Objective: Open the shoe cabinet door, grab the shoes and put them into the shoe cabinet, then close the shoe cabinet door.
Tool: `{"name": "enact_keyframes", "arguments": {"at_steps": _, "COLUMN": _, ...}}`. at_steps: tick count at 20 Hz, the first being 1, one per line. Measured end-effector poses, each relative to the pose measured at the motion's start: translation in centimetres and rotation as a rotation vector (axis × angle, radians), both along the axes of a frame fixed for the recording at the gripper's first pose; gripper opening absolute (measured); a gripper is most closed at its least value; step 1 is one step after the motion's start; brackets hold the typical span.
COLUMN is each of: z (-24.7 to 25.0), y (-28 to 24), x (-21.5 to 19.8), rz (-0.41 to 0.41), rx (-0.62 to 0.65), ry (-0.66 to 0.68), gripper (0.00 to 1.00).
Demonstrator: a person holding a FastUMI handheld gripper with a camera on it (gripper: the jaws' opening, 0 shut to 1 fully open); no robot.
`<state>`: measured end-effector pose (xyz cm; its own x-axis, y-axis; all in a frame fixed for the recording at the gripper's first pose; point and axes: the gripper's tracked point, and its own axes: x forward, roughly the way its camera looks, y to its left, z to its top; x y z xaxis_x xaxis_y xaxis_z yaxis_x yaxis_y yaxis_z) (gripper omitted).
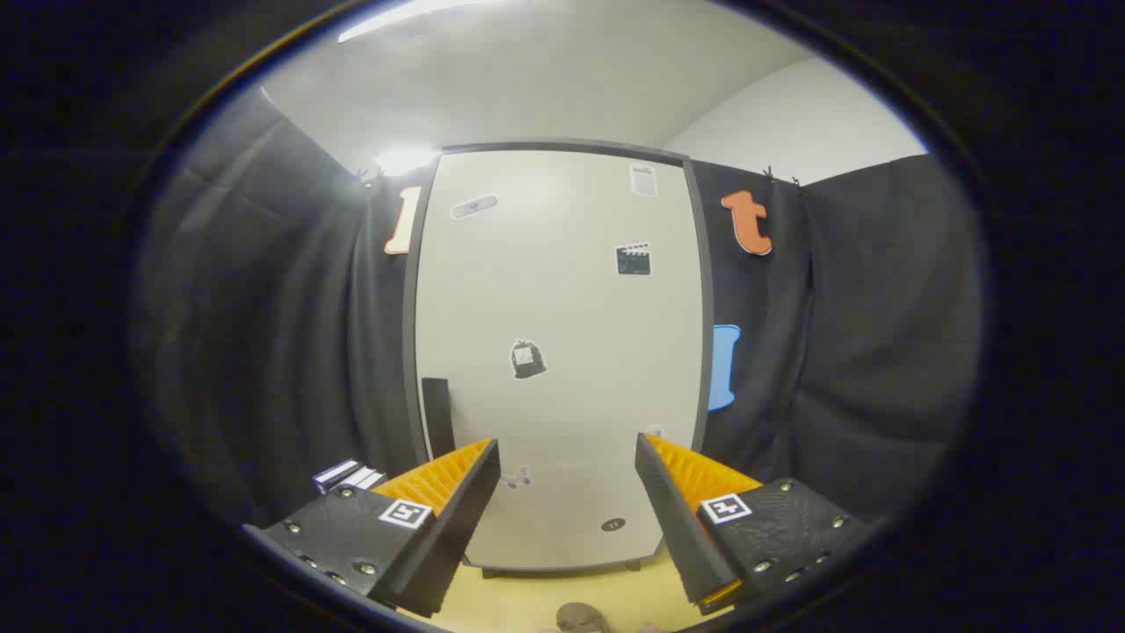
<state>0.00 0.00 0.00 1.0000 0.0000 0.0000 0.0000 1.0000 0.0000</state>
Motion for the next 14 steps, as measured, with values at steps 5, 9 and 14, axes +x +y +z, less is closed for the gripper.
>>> {"name": "enact_keyframes", "arguments": {"at_steps": 5, "z": -0.27, "y": 0.05, "x": 0.11, "rz": -0.027, "rx": -0.013, "ry": 0.015, "gripper": 0.96}}
{"name": "enact_keyframes", "arguments": {"at_steps": 9, "z": -0.47, "y": 0.55, "x": 0.48, "rz": -0.021, "rx": -0.005, "ry": 0.021, "gripper": 0.96}}
{"name": "enact_keyframes", "arguments": {"at_steps": 14, "z": -0.01, "y": 0.47, "x": 0.16, "rz": -0.024, "rx": -0.013, "ry": 0.002, "gripper": 0.96}}
